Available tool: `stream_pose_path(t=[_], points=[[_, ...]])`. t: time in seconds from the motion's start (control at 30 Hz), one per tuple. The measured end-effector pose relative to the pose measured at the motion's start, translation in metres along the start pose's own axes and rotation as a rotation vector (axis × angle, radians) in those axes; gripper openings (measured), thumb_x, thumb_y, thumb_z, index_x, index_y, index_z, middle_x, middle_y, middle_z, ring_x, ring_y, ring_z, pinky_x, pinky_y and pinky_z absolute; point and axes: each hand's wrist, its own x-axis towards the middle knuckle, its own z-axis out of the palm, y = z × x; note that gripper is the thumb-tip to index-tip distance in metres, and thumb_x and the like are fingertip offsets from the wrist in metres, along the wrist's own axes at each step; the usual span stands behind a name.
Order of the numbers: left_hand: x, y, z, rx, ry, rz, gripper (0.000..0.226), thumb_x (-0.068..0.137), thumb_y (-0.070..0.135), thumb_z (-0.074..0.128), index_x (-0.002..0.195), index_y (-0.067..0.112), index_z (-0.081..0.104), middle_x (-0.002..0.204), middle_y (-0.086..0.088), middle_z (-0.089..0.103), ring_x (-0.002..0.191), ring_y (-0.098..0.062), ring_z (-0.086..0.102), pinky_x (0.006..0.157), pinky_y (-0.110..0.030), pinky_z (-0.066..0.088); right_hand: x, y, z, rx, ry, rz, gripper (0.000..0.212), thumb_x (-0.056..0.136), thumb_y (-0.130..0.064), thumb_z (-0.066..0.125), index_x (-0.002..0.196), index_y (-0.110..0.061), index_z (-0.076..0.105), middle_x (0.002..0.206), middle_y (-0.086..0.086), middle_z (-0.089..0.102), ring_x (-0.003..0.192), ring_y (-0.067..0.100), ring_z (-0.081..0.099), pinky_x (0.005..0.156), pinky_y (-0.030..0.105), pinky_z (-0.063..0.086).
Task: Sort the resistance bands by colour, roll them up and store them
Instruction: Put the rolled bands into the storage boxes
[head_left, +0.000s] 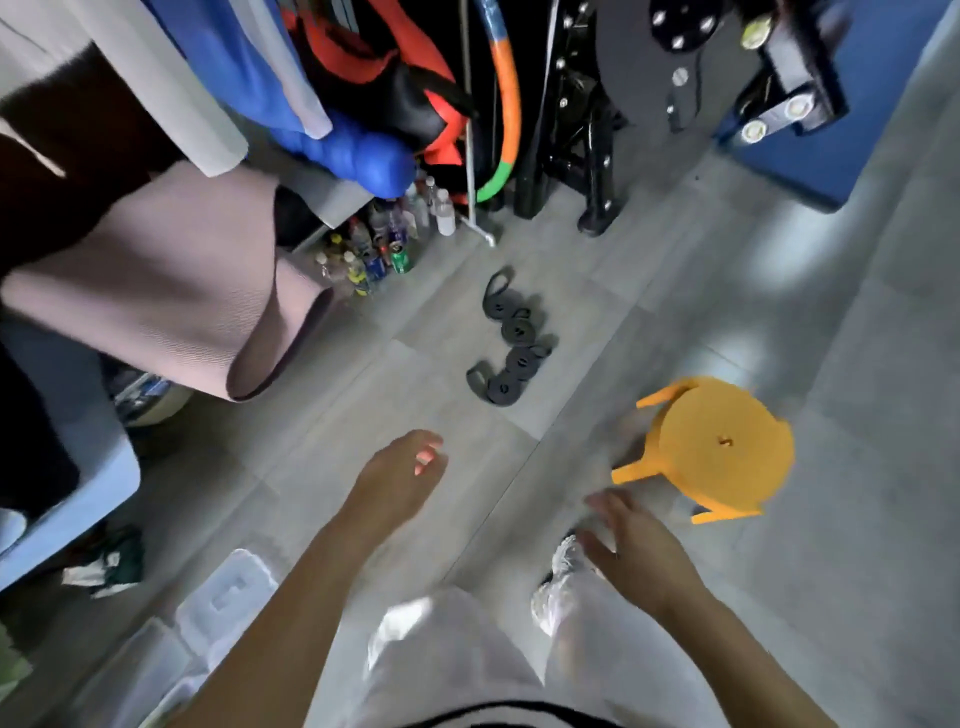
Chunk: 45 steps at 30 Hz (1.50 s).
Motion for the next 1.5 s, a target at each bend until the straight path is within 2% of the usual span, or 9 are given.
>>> stream_pose_path(t=[0.13,0.27,0.37,0.6,0.83,1.0,1.07,1.23,1.5], points=[[0.002,0.009,0.035,-0.091,0.072,-0.218,0.013,0.089,0.022,0.060,0.099,0.028,0.058,0.086,0.009,0.061,0.083,-0.014,0.061,0.071,-0.017,0.042,0.098,0.001,-0.093,-0.051,-0.046,-0.193,0.041,0.089,-0.027,0.059,0.126,-0.013,0.051,0.128,0.006,0.049,0.104,0.022,0.060,0.081,0.027,0.042],[0.024,0.028,0.038,-0.136,0.149,-0.369,0.014,0.088,0.019,0.061,0.094,0.030,0.056,0.077,0.016,0.059,0.067,0.000,0.056,0.060,-0.003,0.040,0.177,-0.009,-0.149,-0.054,-0.055,-0.282,0.038,0.086,-0.028,0.063,0.122,-0.015,0.055,0.119,0.005,0.054,0.102,0.021,0.063,0.081,0.031,0.047],[0.082,0.049,0.022,-0.146,0.188,-0.342,0.016,0.089,0.017,0.060,0.095,0.031,0.056,0.077,0.017,0.059,0.069,0.002,0.057,0.070,-0.017,0.050,0.221,-0.010,-0.169,-0.029,-0.079,-0.297,0.039,0.087,-0.028,0.063,0.123,-0.017,0.054,0.121,0.003,0.055,0.104,0.016,0.063,0.082,0.032,0.049],[0.249,0.143,-0.040,-0.137,0.294,-0.122,0.027,0.089,0.027,0.059,0.116,0.022,0.058,0.095,0.012,0.060,0.084,-0.005,0.057,0.077,-0.022,0.043,0.301,0.006,-0.197,-0.008,-0.106,-0.259,0.042,0.086,-0.028,0.065,0.125,-0.019,0.054,0.121,0.002,0.055,0.101,0.011,0.063,0.078,0.025,0.048],[0.296,0.149,-0.013,-0.303,0.293,-0.206,0.037,0.082,0.026,0.068,0.118,0.025,0.056,0.098,0.020,0.059,0.089,0.008,0.056,0.078,-0.021,0.049,0.416,-0.009,-0.230,0.009,-0.155,-0.315,0.047,0.079,-0.024,0.071,0.124,-0.020,0.055,0.115,0.001,0.058,0.095,0.012,0.064,0.079,0.032,0.053],[0.331,0.113,0.051,-0.575,0.438,-0.430,0.055,0.053,0.059,0.061,0.105,0.045,0.048,0.106,0.019,0.058,0.094,0.006,0.057,0.074,-0.022,0.051,0.501,-0.004,-0.196,-0.014,-0.375,-0.326,0.055,0.078,-0.029,0.072,0.128,-0.023,0.050,0.114,-0.004,0.056,0.092,0.005,0.060,0.084,0.027,0.051],[0.354,0.094,0.077,-0.653,0.495,-0.519,0.053,0.056,0.051,0.070,0.104,0.044,0.048,0.105,0.015,0.060,0.096,0.000,0.059,0.076,-0.027,0.052,0.532,0.005,-0.172,-0.052,-0.462,-0.343,0.055,0.079,-0.031,0.072,0.128,-0.024,0.049,0.116,-0.007,0.055,0.092,0.003,0.060,0.084,0.025,0.050],[0.425,0.018,0.169,-0.766,0.555,-0.675,0.049,0.078,0.017,0.074,0.117,0.028,0.047,0.107,0.007,0.060,0.098,-0.013,0.061,0.068,-0.011,0.045,0.623,0.048,-0.085,-0.193,-0.587,-0.332,0.053,0.079,-0.031,0.072,0.127,-0.023,0.051,0.111,-0.008,0.053,0.090,0.006,0.059,0.078,0.017,0.045],[0.542,-0.124,0.325,-0.775,0.486,-0.763,0.070,0.064,0.046,0.068,0.127,0.026,0.045,0.113,0.008,0.057,0.098,-0.010,0.060,0.084,-0.038,0.053,0.750,0.128,0.099,-0.445,-0.723,-0.408,0.058,0.078,-0.036,0.070,0.130,-0.024,0.048,0.114,-0.003,0.056,0.091,0.009,0.050,0.082,0.024,0.043]])
